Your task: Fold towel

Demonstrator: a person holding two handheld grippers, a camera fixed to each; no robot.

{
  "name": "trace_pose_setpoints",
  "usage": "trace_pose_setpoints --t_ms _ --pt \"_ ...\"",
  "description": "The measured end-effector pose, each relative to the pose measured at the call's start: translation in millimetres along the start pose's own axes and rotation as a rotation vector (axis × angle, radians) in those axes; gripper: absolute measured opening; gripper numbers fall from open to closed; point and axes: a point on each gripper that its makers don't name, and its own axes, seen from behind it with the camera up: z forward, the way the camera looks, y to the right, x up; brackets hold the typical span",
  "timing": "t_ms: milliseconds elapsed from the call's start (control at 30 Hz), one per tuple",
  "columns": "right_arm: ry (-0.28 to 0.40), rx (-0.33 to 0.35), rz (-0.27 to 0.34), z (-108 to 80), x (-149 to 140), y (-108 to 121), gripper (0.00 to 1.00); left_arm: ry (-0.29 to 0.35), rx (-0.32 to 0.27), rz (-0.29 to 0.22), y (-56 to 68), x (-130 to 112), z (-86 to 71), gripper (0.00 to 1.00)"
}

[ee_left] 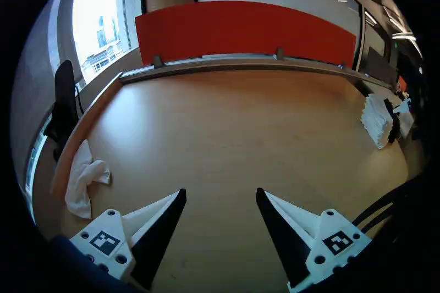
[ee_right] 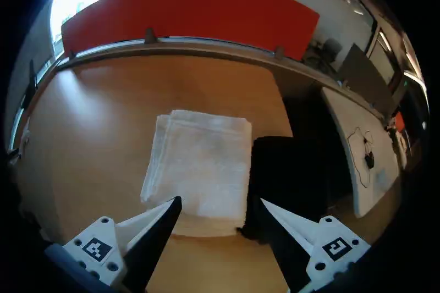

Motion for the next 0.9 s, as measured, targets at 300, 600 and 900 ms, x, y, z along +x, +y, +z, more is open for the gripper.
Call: trace_pose_setpoints --t_ms 300,600,900 --pt "0.161 -0.033 0.091 -12.0 24 -8 1.00 0.018 0.000 0.000 -0.8 9 -3.2 0.94" --pt "0.327 -0.062 0.158 -28.5 49 -16 1.00 0.036 0.002 0.004 -2.6 20 -4.4 0.94" --pt "0.510 -0.101 0.180 -52.1 75 -20 1.00 0.046 0.005 -0.007 -4.7 26 -4.8 0.94"
